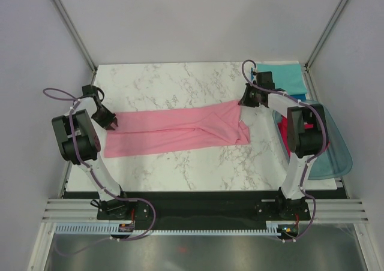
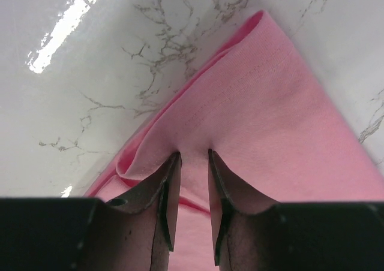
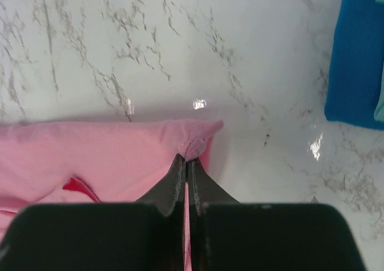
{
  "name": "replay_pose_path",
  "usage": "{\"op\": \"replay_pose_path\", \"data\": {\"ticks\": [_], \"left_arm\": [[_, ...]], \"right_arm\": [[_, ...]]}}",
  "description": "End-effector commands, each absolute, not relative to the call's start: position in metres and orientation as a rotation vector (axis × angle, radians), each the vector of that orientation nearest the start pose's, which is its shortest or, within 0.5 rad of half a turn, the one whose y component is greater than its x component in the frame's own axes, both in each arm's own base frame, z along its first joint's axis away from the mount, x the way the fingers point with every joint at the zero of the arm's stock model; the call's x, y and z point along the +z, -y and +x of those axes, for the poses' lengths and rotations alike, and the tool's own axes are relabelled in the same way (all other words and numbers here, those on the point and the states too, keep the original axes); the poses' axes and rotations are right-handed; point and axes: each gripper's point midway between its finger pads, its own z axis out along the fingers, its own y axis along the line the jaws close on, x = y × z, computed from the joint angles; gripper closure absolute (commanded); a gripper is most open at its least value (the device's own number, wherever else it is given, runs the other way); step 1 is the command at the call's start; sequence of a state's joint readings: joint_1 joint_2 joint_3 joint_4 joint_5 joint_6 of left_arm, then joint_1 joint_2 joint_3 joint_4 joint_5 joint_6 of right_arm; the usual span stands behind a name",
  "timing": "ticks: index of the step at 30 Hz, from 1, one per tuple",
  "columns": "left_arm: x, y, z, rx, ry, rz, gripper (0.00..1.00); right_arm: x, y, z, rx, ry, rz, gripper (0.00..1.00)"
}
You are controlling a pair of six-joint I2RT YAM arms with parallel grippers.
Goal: Fold and stack the t-shirts
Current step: Fold the tshirt
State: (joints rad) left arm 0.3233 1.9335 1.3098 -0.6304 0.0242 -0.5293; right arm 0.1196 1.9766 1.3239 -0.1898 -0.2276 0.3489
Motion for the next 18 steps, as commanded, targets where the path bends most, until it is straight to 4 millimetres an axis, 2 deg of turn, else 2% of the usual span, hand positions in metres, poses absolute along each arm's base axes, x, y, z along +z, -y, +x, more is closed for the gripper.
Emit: {"op": "replay_pose_path", "data": {"ticks": [1,4,11,18], "left_arm": [[-0.001,-0.116,0.376,0.046,-2.598,-1.168,0.67],[-0.001,-0.119,0.375,0.062,-2.596,-1.174,0.67],[-0.002,-0.123,0.377,0.097,-2.587,-1.181,0.67],[-0.002,-0.126,0.379,0.114,-2.579,-1.18,0.66]], "right_arm": [[0.075,-0.112,0.512,0.517,-2.325,0.122,1.0],[0.067,-0.112,0.517,0.531,-2.335,0.115,1.0],[0.066,-0.103,0.537,0.525,-2.301,0.129,1.0],[0.093,-0.118,0.564,0.639,-2.156,0.092,1.0]]}}
